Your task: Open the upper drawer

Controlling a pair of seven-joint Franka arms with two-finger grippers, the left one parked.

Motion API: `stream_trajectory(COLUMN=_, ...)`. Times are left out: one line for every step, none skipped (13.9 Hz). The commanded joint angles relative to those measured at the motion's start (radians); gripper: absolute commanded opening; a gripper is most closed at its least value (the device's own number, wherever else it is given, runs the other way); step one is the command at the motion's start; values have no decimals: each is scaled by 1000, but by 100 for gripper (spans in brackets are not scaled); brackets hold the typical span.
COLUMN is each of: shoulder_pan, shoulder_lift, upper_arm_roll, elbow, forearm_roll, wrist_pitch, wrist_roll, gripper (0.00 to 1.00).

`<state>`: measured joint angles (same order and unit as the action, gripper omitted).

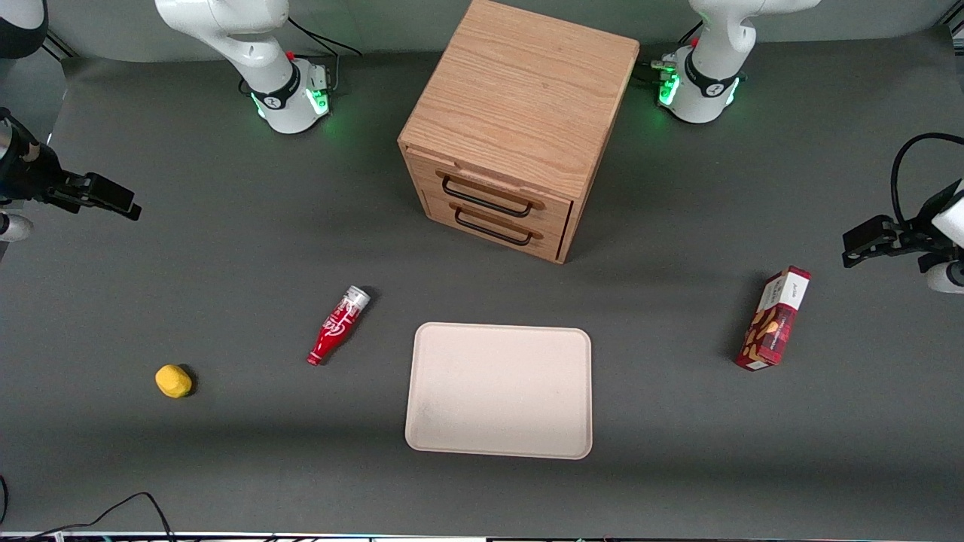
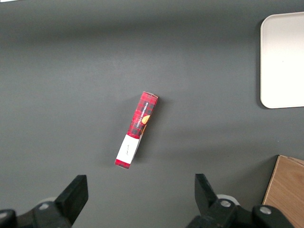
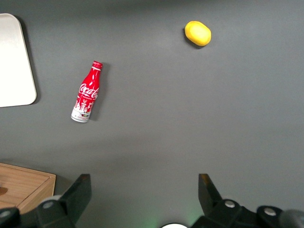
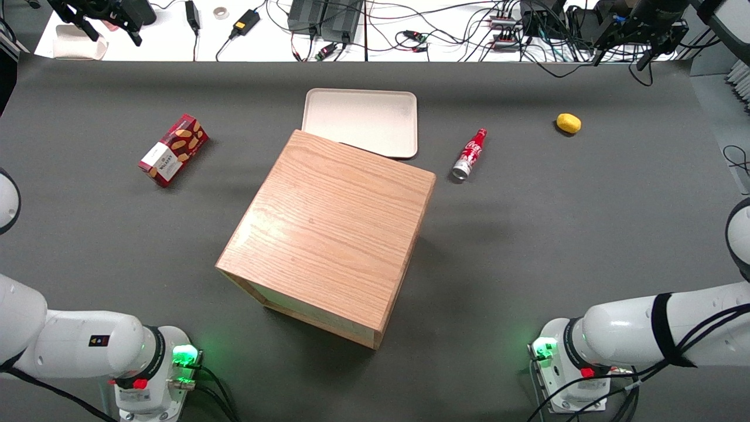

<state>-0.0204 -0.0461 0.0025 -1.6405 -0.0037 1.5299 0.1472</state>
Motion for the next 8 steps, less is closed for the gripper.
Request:
stream_trajectory(shoulder_pan=11, shoulder_lift=-5, upper_arm_roll=-9, elbow=-12, forearm_roll=-9, wrist_pitch=9, wrist_roll=-11, gripper=100)
stream_trajectory(shoulder_pan=13, shoulder_lift=2, upper_arm_roll=-7, elbow=-12, forearm_roll=-9, wrist_pitch=16, wrist_roll=-11, gripper=100)
stream_trajectory(shoulder_pan=13, shoulder_lift=17, upper_arm_roll=-4, elbow=-12, forearm_roll=-7, wrist_pitch=22, wrist_roll=-3, gripper=100)
stream_trajectory(shoulder_pan=13, shoulder_lift=25, upper_arm_roll=5, elbow=-12, forearm_roll=-6, wrist_pitch=25, wrist_roll=2, gripper=100)
stream_trajectory(shoulder_pan=13, shoulder_lift=23, upper_arm_roll=25, elbow=-7, forearm_roll=-7, wrist_pitch=26, wrist_roll=-3, gripper=100)
stream_trajectory(shoulder_pan=11, shoulder_lift=25, upper_arm_roll=63, elbow=-7, forearm_roll=-13, wrist_pitch=24, wrist_roll=-12, gripper=100)
stream_trajectory(shoulder_pan=13, shoulder_lift=35, upper_arm_roll=92, elbow=-4, forearm_roll=-12, wrist_pitch=26, wrist_roll=-17, gripper=100)
stream_trajectory(shoulder_pan=13, shoulder_lift=69, upper_arm_roll=120, elbow=14, forearm_roll=-6, wrist_pitch=26, wrist_roll=-20, gripper=100)
